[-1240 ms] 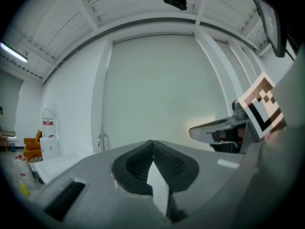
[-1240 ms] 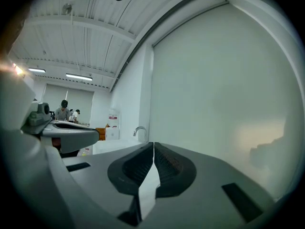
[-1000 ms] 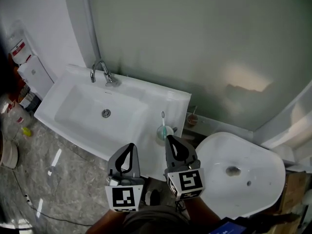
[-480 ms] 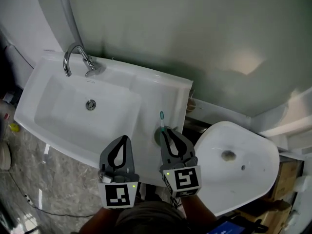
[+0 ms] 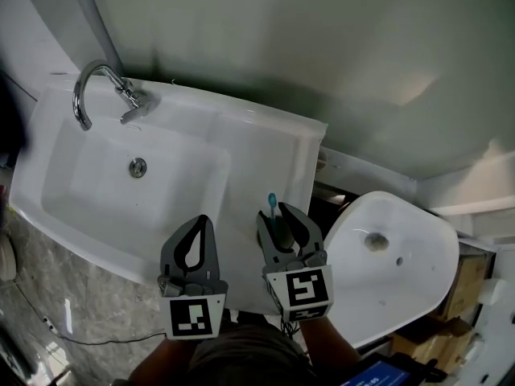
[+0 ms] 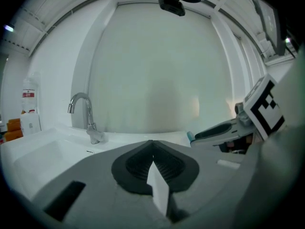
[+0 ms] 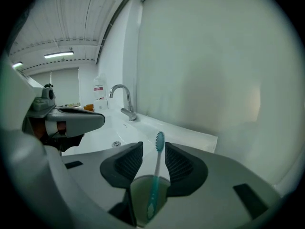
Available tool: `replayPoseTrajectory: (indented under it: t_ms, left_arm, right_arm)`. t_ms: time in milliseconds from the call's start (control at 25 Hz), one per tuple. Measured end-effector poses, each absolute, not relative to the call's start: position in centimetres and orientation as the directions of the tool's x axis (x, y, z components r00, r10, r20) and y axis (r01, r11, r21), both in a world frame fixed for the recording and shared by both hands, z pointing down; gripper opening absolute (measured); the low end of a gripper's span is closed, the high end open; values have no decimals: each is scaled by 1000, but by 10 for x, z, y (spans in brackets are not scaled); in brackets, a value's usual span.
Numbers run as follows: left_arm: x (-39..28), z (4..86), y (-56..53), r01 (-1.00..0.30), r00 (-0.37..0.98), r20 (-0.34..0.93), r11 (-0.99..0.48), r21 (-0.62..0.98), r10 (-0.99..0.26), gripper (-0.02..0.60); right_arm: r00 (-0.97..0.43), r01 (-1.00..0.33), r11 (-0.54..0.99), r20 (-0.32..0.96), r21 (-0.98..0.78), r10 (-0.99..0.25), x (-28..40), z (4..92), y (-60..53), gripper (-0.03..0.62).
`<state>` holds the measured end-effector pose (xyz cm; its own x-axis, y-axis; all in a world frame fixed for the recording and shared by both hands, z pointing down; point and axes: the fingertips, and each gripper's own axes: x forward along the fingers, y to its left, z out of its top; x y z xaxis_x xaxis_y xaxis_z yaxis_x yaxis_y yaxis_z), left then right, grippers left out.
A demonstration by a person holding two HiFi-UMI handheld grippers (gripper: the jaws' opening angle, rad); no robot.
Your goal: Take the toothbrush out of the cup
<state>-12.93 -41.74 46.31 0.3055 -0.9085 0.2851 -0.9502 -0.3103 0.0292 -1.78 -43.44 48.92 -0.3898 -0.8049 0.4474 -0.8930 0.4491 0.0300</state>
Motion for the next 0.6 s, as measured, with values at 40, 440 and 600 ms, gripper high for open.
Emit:
replayPoseTrajectory:
  t_ms: [40, 440, 600]
  left_arm:
    - [-130, 465, -421, -950, 305, 290, -309, 32, -907, 14]
    - [-129, 472, -434, -945, 321, 302, -325, 37, -898, 14]
    - [-126, 471, -431, -945, 321, 297, -325, 38, -899, 14]
  right_arm:
    - [-388, -893, 448, 457, 27, -800, -17, 493, -436, 129]
    - [-374, -892, 452, 528, 22, -763, -17, 507, -441, 99]
    - [-369, -890, 454, 532, 33, -762, -16, 507, -443, 55]
